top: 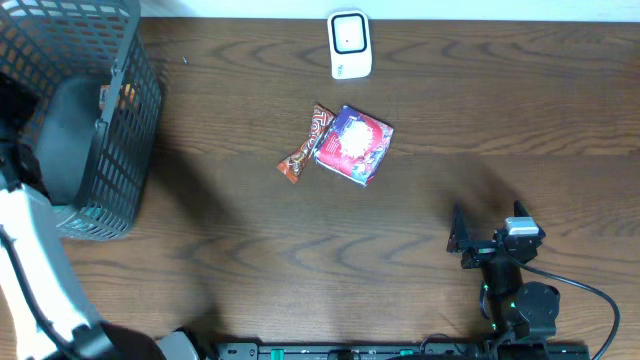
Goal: Scan the item barcode
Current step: 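Reach into the basket and grasp the green wipes pack with the left gripper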
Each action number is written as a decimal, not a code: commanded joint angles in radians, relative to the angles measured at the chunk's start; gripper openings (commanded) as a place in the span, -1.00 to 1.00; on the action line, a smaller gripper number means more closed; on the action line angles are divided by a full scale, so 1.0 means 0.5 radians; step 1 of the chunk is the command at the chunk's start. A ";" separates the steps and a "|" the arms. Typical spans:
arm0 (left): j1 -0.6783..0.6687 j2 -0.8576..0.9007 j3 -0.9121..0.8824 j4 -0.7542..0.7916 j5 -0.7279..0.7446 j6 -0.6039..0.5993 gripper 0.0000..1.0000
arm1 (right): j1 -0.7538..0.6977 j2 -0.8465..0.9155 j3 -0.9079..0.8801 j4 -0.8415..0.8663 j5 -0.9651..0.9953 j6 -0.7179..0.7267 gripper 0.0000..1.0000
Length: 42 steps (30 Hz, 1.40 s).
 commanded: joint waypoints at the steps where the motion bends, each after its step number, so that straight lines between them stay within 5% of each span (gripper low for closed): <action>1: 0.002 0.129 0.037 -0.145 -0.002 -0.094 0.96 | -0.001 -0.011 -0.007 -0.002 0.016 0.029 0.98; 7: 0.027 0.304 0.037 -0.224 -0.021 -0.124 0.96 | -0.001 -0.011 -0.007 -0.002 0.017 0.028 0.99; 15: 0.039 0.419 0.037 -0.517 -0.477 -0.741 0.96 | -0.001 -0.011 -0.007 -0.002 0.016 0.028 0.98; 42: 0.041 0.893 0.021 -0.840 -0.543 -1.077 0.96 | -0.001 -0.011 -0.007 -0.003 0.017 0.028 0.98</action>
